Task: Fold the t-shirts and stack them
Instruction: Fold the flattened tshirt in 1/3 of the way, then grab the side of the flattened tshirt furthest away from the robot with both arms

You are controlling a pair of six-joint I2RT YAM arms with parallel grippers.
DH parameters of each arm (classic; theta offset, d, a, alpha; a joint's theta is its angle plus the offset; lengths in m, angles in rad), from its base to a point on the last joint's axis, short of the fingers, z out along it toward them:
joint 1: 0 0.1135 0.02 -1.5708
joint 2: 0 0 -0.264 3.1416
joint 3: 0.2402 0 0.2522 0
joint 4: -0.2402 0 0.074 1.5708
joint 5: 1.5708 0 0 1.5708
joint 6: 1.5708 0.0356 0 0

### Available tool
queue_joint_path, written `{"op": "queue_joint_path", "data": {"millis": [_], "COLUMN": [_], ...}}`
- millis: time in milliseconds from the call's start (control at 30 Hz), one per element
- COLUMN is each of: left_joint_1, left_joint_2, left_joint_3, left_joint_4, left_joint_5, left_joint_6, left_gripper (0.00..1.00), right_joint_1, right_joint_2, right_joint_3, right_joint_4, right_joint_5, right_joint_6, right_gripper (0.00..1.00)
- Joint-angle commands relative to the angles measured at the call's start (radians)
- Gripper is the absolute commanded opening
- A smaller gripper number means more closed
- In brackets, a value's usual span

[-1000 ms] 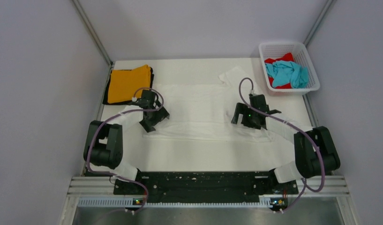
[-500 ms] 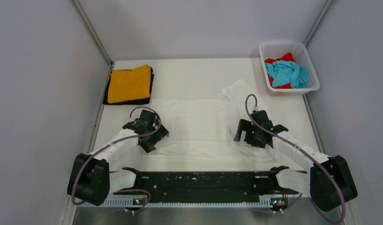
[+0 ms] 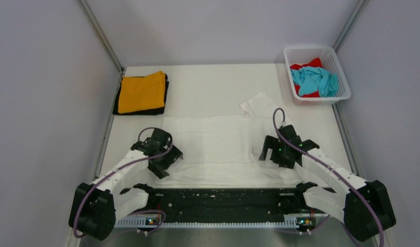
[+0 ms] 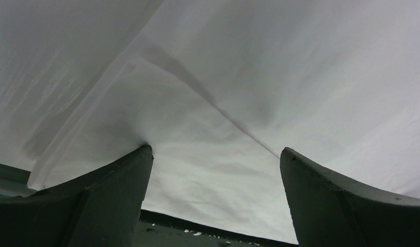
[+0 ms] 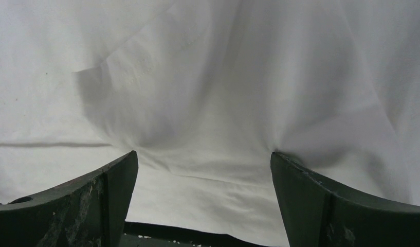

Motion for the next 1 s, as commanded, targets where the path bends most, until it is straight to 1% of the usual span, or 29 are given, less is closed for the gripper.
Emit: {"op": "queue_joint_path", "data": {"millis": [0,133,267,333,400,533,633,700,900,967], "left_joint_1": [-0.003,-0.003,-0.001,0.011,0.041,0.126,0.184,0.198,0.239,0.248], "left_joint_2": [0.004,0.006,0.067,0.125,0.200,0.390,0.565,0.645,0.803,0.836], "left_joint_3": [0.039,0.129,0.275,0.349,0.428,0.584,0.725,0.793,0.917,0.934], "left_joint_4": [-0.099,-0.125,-0.134,-0.115,-0.079,-0.021,-0.017,-0.019,0.021,0.023], "left_joint_5": [-0.012,-0.073,-0.217,-0.272,-0.289,-0.324,-0.322,-0.310,-0.280,-0.292], "left_joint_6": [0.005,0.039,0.118,0.153,0.209,0.320,0.378,0.399,0.443,0.443], "left_gripper": [0.99,0.99,0.99,0.99,0.99,0.99,0.90,0.85,0.70,0.69], "right_joint_1": [0.011,0.011,0.011,0.011,0.011,0.011,0.010,0.010,0.006,0.005], "right_joint_2": [0.010,0.017,0.020,0.024,0.032,0.055,0.078,0.099,0.133,0.139], "right_joint_3": [0.105,0.205,0.264,0.271,0.284,0.317,0.337,0.348,0.363,0.359], "right_joint_4": [-0.020,0.013,0.094,0.157,0.208,0.276,0.289,0.286,0.260,0.261], "right_joint_5": [0.075,0.113,0.187,0.258,0.339,0.403,0.423,0.444,0.503,0.504], "right_joint_6": [-0.030,-0.071,-0.085,-0.085,-0.079,-0.094,-0.116,-0.128,-0.135,-0.132], "right_gripper": [0.99,0.99,0.99,0.99,0.99,0.99,0.99,0.99,0.99,0.99]}}
